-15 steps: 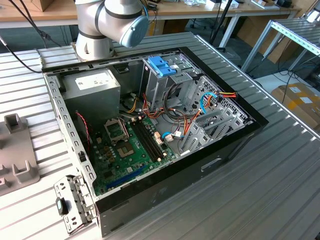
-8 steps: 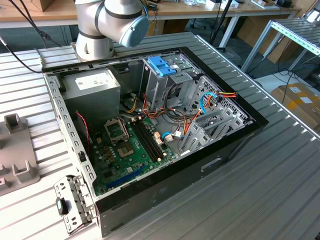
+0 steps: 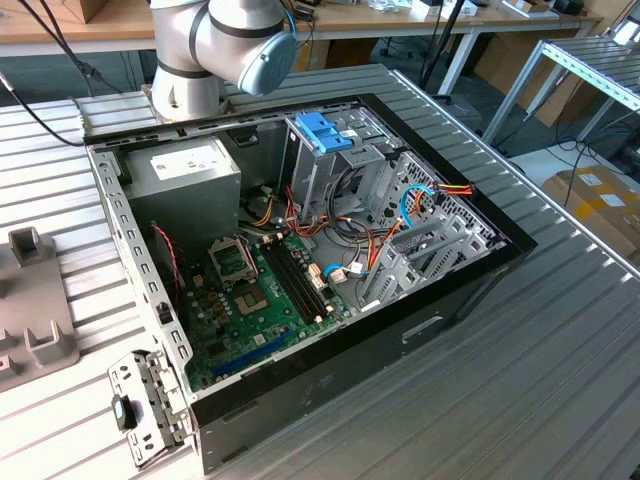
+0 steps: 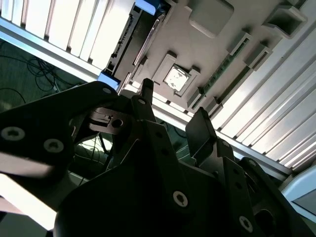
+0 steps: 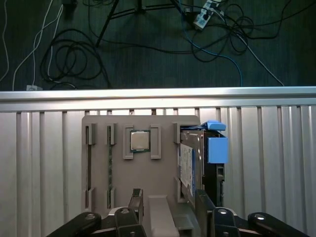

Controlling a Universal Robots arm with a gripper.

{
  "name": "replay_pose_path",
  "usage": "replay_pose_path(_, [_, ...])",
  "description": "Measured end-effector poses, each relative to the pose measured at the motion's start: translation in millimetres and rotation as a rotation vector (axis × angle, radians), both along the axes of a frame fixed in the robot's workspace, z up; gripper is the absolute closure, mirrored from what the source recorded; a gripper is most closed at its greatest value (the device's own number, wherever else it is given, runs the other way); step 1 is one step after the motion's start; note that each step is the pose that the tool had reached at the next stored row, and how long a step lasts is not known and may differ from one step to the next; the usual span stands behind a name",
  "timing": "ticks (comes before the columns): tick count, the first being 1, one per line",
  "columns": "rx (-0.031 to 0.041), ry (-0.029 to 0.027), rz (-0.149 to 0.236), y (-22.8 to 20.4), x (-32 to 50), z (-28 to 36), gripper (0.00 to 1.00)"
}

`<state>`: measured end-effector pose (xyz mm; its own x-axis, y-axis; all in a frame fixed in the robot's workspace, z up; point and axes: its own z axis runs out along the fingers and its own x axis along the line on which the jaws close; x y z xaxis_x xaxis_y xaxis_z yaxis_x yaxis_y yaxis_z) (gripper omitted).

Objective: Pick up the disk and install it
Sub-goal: 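Pick up the disk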

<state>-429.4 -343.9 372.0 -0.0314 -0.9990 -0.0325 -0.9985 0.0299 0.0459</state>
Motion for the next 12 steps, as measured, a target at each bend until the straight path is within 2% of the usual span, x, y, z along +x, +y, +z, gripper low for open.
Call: replay_pose_path(12, [0.0, 0.0, 0.0, 4.8, 0.0, -0.7, 0.46])
